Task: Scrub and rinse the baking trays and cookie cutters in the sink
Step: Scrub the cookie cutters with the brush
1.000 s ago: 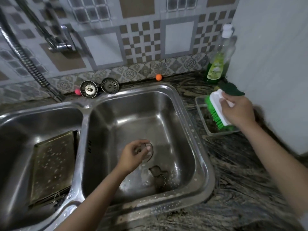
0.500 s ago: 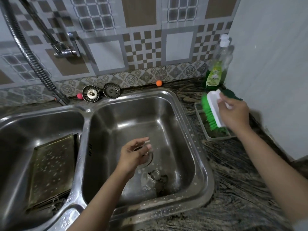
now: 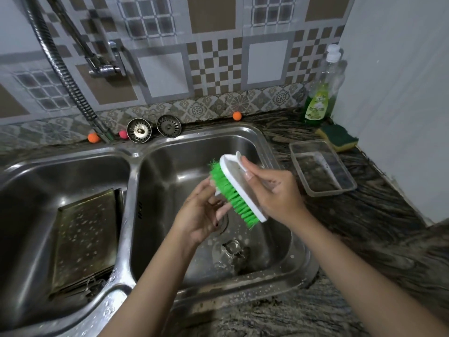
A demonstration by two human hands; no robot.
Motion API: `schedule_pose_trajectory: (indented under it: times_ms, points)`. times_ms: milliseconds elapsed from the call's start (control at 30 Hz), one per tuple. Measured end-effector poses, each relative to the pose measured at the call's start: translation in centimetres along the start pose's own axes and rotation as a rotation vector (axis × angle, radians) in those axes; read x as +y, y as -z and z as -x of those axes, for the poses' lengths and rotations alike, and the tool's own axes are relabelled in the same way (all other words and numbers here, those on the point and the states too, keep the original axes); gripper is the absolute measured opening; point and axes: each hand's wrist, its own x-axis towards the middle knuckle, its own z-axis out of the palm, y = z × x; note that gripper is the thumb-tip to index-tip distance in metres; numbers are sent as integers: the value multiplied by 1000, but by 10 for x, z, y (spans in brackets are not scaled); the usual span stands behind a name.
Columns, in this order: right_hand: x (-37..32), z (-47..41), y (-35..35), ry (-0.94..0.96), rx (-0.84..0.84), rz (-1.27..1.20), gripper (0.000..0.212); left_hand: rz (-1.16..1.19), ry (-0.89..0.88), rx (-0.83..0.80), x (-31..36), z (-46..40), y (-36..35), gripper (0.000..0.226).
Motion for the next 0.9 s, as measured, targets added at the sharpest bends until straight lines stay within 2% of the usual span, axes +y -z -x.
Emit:
schedule_pose_trajectory:
  times_ms: [133,267,400,500,667,733,800,900]
  points:
    - [12,17,3,-69,-87,98,32,-51,-32,49,12,2,15,12]
    - [2,4,5,-37,59,56,32,-125,-2,20,3,7,17,31]
    - [-11,1,-22,-75,118,-45,31,-94,-49,45,-6,11,8,12]
    - [-5,22,-41,-115,124,-73,31,-39,-111,83,4,11,16,13]
    - [11,48,-30,-216,15,-78,30,24,-148,172,13,15,46,13]
    - [12,43,-22,-256,95,-100,29,-129,-195,201,16,18,52,18]
    - [8,30,-21,-270,197,-150,30,-382,-256,212,14,22,53,25]
    - [-4,15,-29,-242,207,-157,31,-653,-362,128,7,24,51,40]
